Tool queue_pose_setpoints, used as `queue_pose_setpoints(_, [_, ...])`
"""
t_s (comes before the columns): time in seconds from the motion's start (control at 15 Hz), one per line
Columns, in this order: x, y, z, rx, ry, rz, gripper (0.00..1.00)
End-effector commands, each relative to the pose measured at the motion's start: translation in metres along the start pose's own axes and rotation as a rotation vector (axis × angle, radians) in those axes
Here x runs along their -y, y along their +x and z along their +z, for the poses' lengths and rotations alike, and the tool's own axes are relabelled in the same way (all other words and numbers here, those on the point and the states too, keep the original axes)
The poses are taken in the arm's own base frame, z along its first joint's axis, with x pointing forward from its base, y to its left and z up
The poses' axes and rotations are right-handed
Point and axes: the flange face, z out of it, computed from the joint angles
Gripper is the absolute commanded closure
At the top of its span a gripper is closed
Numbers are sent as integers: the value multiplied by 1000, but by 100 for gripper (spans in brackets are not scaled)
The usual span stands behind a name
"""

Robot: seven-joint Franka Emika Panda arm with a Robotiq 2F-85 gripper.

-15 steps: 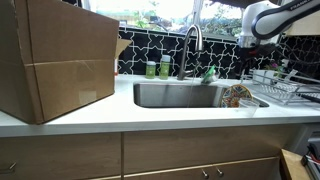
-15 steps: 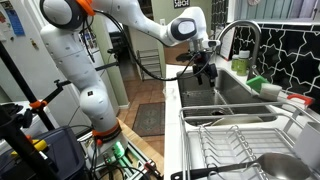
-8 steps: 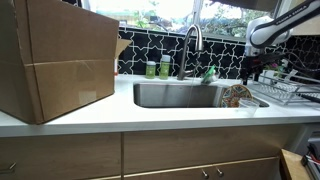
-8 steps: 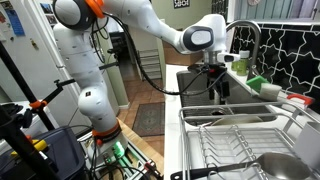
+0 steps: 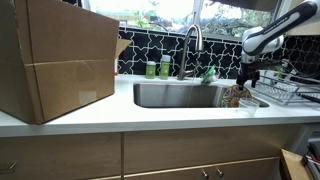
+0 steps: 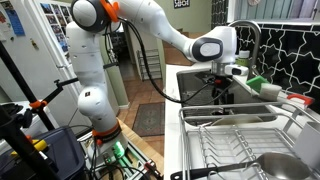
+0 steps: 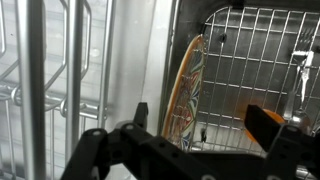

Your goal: Rinse the plate with the water, then put it on the dish rack

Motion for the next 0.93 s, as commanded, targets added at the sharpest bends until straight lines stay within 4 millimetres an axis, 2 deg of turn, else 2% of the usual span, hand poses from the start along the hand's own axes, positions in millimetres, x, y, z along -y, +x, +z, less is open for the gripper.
queue_pose_setpoints(0.0, [-9,19,11,-9,-9,-8,0])
queue_pose_setpoints(0.33, [-17,33,16,-9,-43,-24,0])
queue_pose_setpoints(0.67, [-13,39,31,1,-65,-41,1])
queue_pose_setpoints(0.8, [-12,40,35,3,-73,-48,11])
queue_pose_setpoints(0.87, [-12,41,37,3,-78,-50,20])
